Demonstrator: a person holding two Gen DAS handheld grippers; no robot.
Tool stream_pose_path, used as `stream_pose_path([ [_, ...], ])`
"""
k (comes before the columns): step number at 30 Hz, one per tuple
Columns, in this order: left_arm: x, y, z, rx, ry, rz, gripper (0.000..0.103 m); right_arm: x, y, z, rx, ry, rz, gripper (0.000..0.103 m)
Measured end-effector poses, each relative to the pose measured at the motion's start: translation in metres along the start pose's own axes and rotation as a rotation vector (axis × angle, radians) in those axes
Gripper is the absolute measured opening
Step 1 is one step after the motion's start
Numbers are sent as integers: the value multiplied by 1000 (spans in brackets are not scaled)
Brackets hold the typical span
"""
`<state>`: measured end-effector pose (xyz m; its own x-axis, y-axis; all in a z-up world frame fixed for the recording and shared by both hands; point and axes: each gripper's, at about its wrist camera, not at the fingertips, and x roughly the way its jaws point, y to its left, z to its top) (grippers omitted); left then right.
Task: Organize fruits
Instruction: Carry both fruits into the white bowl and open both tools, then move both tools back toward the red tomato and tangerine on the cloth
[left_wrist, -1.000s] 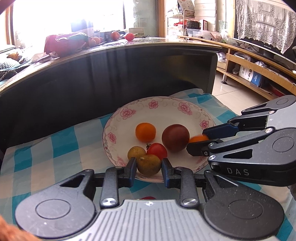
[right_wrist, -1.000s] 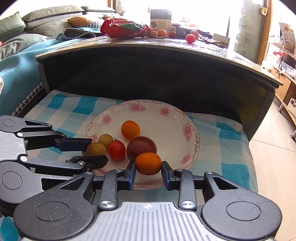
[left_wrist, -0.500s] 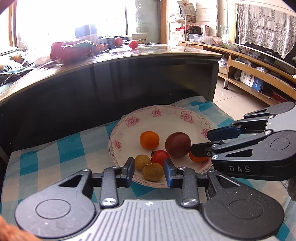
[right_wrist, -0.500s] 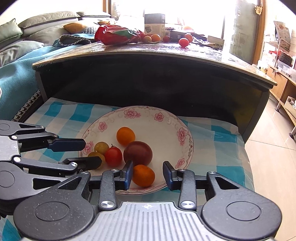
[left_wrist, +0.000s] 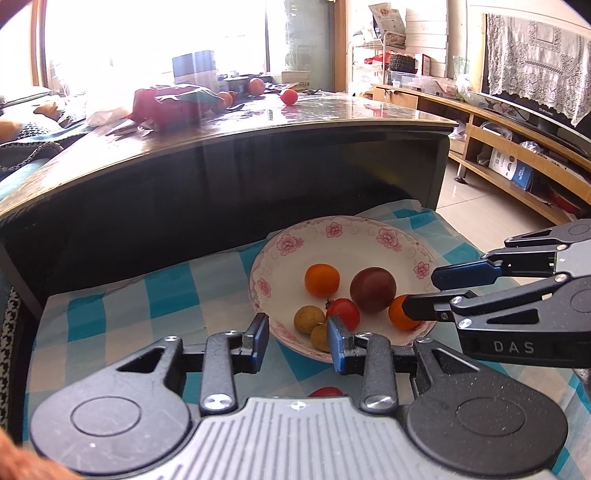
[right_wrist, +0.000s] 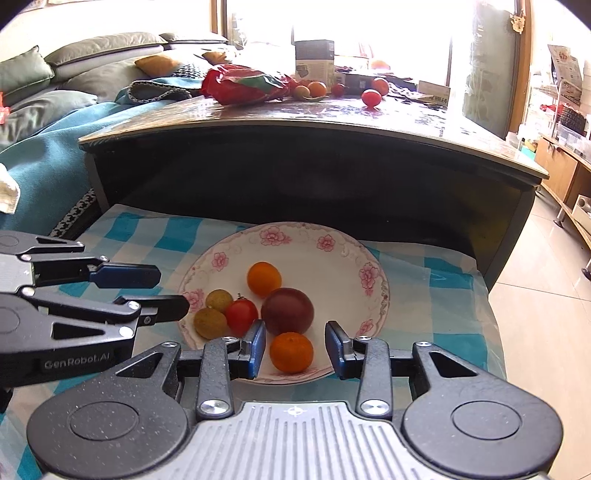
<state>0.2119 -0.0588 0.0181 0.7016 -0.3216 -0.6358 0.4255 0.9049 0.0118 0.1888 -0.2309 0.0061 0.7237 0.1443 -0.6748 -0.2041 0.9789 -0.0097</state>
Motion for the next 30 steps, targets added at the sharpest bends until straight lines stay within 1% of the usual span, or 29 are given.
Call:
stream_pose_path([
  [8,-17,10,-11,-15,50,23,43,-7,12,-3,-22,8,52,31],
  [11,-28,13,-13,-29,56,21,43,-10,16,-5,-23,14,66,31],
  [16,-39,21,-18,-73,73,19,43,-14,30,-12,-48,38,124,31],
  [19,-41,25,-17,-79,69,20,43,-13,43,-16,-74,62,170,31],
  [24,-41,30,-16,-84,64,13,43,-2,63,-22,-113,110,229,32],
  [28,-40,32,-17,-86,69,9,43,10,75,-26,-126,147,249,32],
  [29,-40,32,-17,-86,71,8,43,13,76,-27,-122,154,251,36],
  [30,-39,32,-18,-86,73,6,43,15,77,-27,-122,156,245,36],
])
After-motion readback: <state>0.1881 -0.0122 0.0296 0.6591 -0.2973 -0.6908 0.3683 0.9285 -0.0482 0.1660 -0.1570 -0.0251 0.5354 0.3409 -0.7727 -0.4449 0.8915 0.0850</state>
